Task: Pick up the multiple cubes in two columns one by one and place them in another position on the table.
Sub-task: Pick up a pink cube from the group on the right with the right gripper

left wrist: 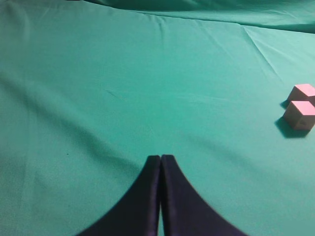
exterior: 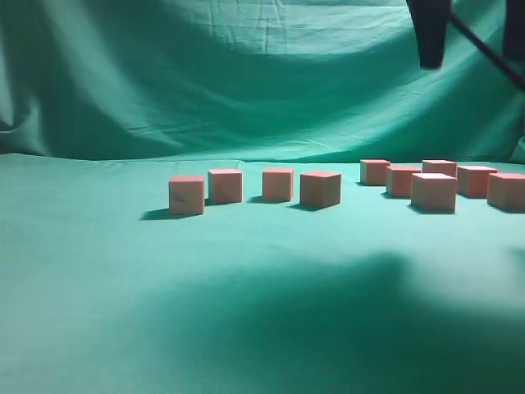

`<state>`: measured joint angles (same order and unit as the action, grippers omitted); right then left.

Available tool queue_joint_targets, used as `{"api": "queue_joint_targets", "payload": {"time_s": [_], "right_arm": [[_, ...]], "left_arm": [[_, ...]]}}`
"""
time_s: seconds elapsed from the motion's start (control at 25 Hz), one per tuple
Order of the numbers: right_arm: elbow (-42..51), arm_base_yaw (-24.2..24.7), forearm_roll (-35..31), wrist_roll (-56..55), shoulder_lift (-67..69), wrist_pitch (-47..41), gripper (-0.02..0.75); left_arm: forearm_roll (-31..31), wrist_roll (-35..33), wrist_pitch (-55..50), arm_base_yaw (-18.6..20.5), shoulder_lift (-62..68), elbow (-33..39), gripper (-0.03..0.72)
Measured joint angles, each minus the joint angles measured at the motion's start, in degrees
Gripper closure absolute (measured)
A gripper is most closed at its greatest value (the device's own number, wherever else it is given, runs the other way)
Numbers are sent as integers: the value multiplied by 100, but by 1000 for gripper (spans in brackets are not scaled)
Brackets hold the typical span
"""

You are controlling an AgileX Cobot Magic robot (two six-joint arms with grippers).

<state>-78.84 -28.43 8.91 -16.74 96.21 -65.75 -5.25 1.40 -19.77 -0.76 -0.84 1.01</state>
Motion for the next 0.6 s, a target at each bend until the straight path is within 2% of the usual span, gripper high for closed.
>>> {"api": "queue_joint_targets", "payload": {"time_s": [0.12,0.24,0.6], "right_arm": [[461,338,-315,-22,12,675,201],[540,573,-499,-11,188,1132,201],[540,612,-660,209,956,1979,201]], "left_arm": [[0,0,0,0,0,0,688],[0,0,0,0,0,0,688],[0,0,0,0,0,0,688]]}}
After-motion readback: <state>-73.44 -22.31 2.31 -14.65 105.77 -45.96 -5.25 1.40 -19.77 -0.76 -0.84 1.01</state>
